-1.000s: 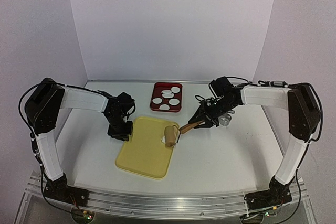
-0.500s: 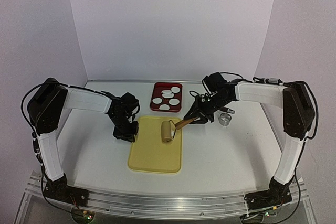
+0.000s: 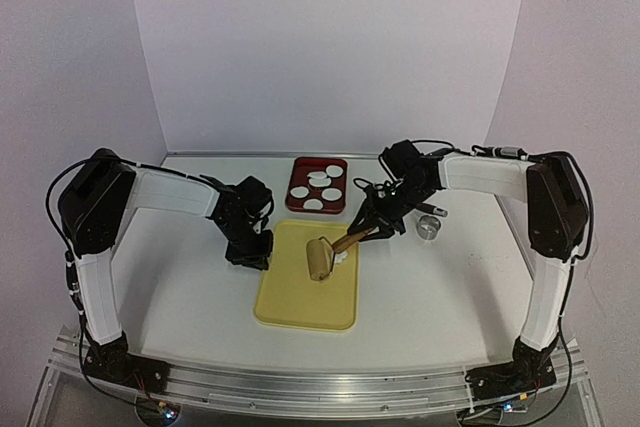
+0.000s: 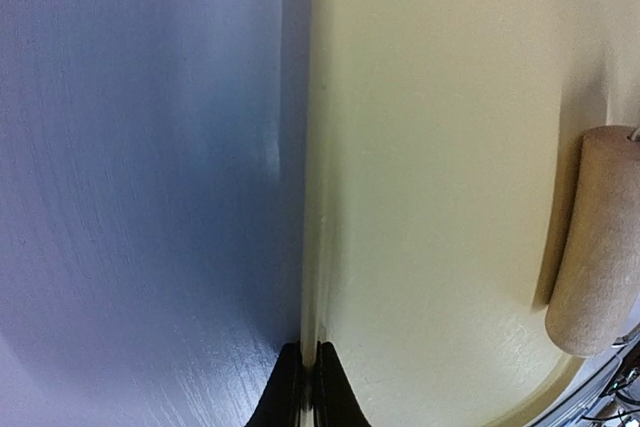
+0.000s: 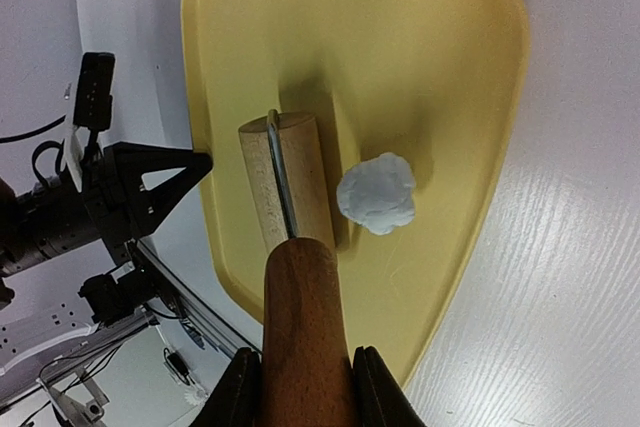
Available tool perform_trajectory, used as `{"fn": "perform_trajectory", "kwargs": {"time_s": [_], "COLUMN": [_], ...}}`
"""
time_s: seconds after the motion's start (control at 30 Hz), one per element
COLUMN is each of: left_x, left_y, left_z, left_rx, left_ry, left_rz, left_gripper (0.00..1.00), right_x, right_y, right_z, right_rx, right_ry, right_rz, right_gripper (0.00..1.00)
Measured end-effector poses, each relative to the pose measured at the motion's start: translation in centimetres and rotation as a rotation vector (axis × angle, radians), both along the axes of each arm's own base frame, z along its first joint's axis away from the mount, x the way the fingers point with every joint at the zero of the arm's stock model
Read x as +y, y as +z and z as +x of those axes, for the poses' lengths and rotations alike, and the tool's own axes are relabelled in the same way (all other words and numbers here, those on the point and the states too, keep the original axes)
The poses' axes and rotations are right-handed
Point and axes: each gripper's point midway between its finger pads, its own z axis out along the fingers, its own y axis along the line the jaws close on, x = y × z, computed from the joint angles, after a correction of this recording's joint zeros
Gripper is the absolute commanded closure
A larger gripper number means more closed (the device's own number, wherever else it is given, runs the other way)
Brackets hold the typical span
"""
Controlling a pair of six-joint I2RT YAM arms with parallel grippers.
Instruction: Roll out the dumpling wrappers from the dough
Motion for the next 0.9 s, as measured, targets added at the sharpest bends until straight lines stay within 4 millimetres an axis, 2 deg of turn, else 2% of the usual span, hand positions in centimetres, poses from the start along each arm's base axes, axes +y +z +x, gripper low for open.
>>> {"fn": "perform_trajectory", "kwargs": {"time_s": [0.1, 0.27, 0.4, 0.53, 0.6, 0.7, 0.9], "left_x": [-0.4, -1.3, -2.2, -2.4, -2.3, -2.1, -2.3], "left_y": [0.0, 0.1, 0.3, 0.5, 0.5, 0.8, 1.7], "left_z": [0.1, 0.0, -0.3, -0.5, -0.5, -0.2, 1.2], "left_rx": [0.008, 0.025, 0.033, 0.038, 0.038, 0.029, -0.021], "left_ry": [0.008, 0.013, 0.019, 0.023, 0.022, 0.023, 0.017], "left_rz": [-0.014, -0.043, -0.072, -0.077, -0.073, -0.057, -0.035], "left_gripper": [0.99, 0.81, 0.71, 0.67, 0.67, 0.67, 0.75], "right_x": [0.7, 1.3, 0.4, -1.3, -2.3, -3.8, -5.7], "right_y": [1.0, 3.6, 6.5, 8.9, 9.0, 7.9, 6.0], "right_z": [-0.2, 0.3, 0.6, 1.3, 1.6, 1.6, 0.5], "right_rx": [0.002, -0.048, -0.101, -0.147, -0.146, -0.12, -0.064], "right_ry": [0.025, 0.026, -0.021, -0.075, -0.098, -0.124, -0.135], "right_rz": [0.037, 0.079, 0.085, 0.087, 0.066, 0.004, -0.101], "right_gripper": [1.0, 1.0, 1.0, 1.0, 1.0, 1.0, 1.0]}}
